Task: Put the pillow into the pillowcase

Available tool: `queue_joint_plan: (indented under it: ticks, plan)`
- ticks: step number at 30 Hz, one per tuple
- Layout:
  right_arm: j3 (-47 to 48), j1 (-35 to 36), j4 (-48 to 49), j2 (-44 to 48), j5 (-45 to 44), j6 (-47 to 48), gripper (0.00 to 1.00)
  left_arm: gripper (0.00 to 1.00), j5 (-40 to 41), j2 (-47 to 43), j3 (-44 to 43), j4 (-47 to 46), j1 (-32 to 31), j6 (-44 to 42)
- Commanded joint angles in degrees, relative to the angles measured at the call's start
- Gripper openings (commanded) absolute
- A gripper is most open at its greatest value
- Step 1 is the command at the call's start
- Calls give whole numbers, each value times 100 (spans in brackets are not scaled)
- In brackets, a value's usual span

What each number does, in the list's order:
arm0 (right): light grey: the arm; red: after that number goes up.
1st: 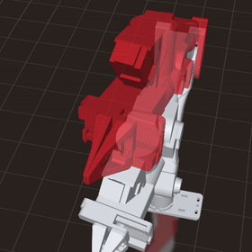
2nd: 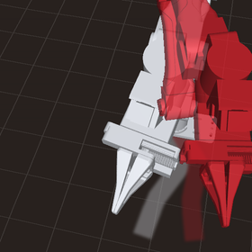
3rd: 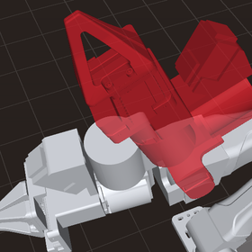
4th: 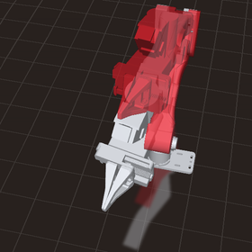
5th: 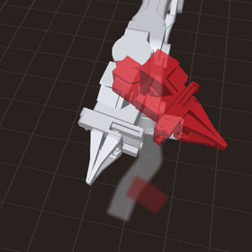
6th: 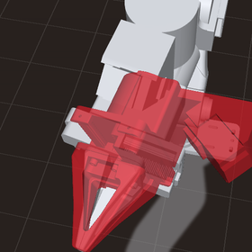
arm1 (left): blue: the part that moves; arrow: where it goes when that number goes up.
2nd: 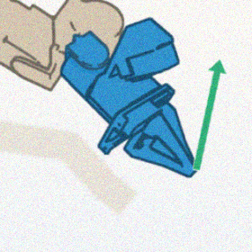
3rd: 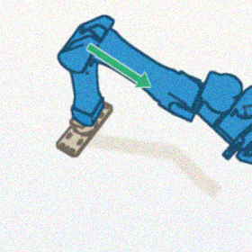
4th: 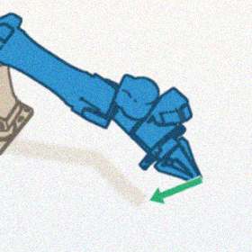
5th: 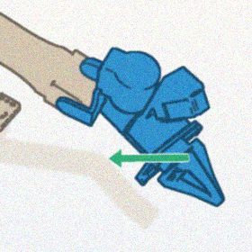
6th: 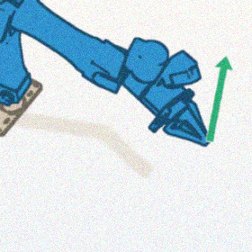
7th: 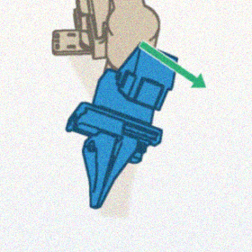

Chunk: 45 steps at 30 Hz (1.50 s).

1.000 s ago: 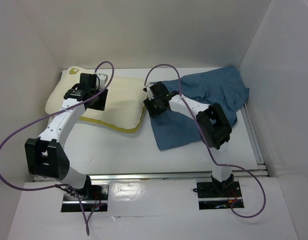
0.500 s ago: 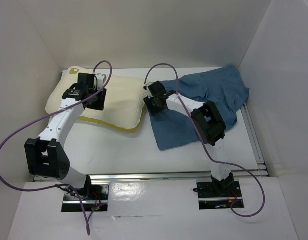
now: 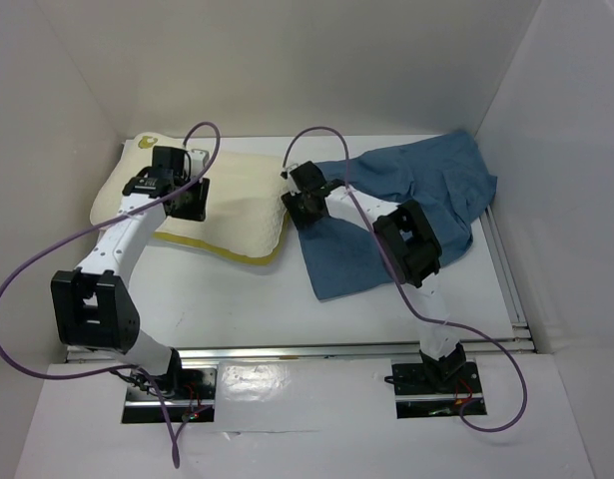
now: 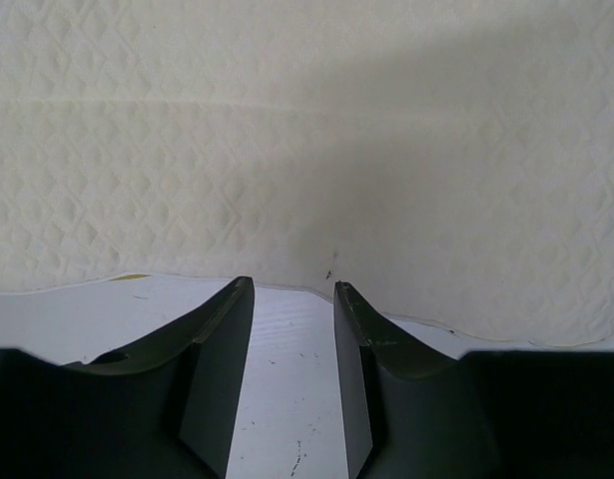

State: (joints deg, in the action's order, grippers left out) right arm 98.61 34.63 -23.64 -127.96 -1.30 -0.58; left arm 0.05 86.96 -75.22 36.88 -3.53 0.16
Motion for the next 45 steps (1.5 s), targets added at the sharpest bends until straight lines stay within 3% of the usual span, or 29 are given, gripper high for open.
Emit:
queue_joint_plan:
  ticks: [1,12,17,19,24,29,45]
  plan:
    - [343,61,-70,-141,-133,14,53,51,-146,67,-177,20,107,-43]
    - [238,-53,-114,-45,-134,67,33,50,-313,234,-177,21,160,9]
    - [238,-290,-167,17,138,119,14,50,-366,348,-230,21,160,10]
    - [238,-290,-238,70,208,119,14,50,-366,348,-230,21,160,10]
    - [238,-474,-378,122,603,119,31,50,-427,401,-335,21,160,10]
    - [307,-528,-545,122,1262,119,40,48,-480,454,-335,21,160,63]
    - [318,-580,-668,342,1510,58,33,48,-480,454,-388,21,160,63]
